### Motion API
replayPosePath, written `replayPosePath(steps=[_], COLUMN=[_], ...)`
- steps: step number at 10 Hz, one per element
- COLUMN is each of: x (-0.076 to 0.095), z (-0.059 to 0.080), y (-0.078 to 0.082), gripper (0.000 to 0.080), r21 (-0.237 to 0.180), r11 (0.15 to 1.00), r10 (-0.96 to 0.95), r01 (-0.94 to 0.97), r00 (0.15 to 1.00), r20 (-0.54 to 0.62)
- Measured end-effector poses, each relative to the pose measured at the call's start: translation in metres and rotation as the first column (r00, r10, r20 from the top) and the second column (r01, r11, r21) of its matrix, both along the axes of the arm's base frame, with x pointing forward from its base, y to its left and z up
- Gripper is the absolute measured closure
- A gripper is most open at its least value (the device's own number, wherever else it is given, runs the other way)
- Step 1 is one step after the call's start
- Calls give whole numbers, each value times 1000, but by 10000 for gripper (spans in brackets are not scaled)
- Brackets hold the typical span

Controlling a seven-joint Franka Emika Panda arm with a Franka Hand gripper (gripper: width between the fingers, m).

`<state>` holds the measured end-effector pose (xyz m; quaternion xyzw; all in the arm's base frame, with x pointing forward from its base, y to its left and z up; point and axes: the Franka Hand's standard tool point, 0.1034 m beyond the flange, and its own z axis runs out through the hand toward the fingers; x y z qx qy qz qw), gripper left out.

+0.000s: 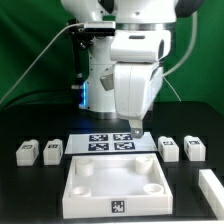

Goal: Assemble one leg

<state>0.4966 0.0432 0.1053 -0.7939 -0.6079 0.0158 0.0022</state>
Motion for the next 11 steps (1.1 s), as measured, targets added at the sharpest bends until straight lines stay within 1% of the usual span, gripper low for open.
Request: replayPosePath(steps=[1, 2, 3, 4, 6, 9, 11], x=[-22, -41, -57, -60, -62, -65, -64], z=[-9, -20, -33, -43, -66, -88, -87], y=[-4, -12, -25, -32, -37, -40, -40], gripper=[150, 150, 150, 150, 150, 150, 150], r21=[0, 6, 16, 27, 41, 61, 61], r11=[989, 958, 935, 925, 933, 938, 939], r10=[150, 285, 354, 380, 358, 345, 341], r01=[-150, -285, -354, -380, -357, -342, -338], r00=[989, 958, 935, 925, 933, 937, 938], r20=[5, 12, 0, -18, -24, -56, -58])
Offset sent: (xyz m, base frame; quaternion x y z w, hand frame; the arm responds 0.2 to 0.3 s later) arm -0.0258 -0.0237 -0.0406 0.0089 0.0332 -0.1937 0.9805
